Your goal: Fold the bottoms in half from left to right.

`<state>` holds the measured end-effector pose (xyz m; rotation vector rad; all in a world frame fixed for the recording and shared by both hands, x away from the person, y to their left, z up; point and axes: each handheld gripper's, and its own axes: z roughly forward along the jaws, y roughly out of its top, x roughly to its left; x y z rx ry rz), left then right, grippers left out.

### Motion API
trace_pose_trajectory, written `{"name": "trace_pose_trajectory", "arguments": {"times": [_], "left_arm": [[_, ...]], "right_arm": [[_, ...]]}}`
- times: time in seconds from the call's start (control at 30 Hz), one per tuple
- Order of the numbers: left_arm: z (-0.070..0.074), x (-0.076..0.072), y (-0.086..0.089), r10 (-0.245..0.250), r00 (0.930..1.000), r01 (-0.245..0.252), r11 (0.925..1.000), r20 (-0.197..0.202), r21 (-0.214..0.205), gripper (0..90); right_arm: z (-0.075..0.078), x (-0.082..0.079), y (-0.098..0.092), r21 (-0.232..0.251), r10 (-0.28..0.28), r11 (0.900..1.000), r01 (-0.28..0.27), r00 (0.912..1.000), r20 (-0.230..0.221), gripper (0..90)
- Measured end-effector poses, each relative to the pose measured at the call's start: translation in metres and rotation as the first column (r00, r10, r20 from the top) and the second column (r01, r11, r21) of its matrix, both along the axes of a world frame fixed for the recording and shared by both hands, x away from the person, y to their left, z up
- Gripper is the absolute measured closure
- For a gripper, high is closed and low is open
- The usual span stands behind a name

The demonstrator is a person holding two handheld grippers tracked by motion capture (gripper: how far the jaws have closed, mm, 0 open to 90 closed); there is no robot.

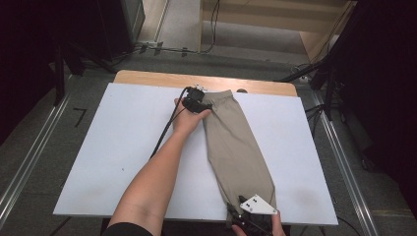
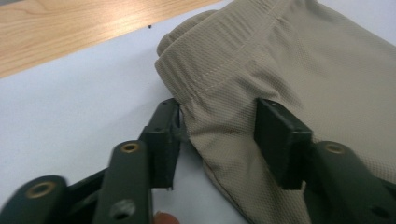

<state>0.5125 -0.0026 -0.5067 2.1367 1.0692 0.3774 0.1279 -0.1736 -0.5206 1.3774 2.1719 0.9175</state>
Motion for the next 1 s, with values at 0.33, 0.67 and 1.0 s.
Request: {"name": "trace_pose_trajectory", "arguments": {"times": [0.33, 0.67, 1.0], "left_arm": [[0.003, 0.001, 0.001, 0.029, 0.999, -0.03, 0.9989, -0.034, -0.036, 86.6], [0.031, 0.009, 0.022, 0.054, 0.9982, -0.057, 0.9921, -0.025, -0.112, 87.8], [0.056, 0.018, 0.055, 0.051, 0.9975, -0.055, 0.9948, -0.049, -0.086, 87.8]], "right_arm": [[0.001, 0.007, -0.01, 0.014, 0.014, 0.9998, -0.014, 0.9999, -0.01, 87.0], [0.018, 0.002, 0.004, 0.083, 0.072, 0.9936, -0.076, 0.996, 0.052, 87.6], [0.028, 0.009, 0.065, 0.092, 0.176, 0.9789, -0.183, 0.9816, 0.073, 87.6]]}}
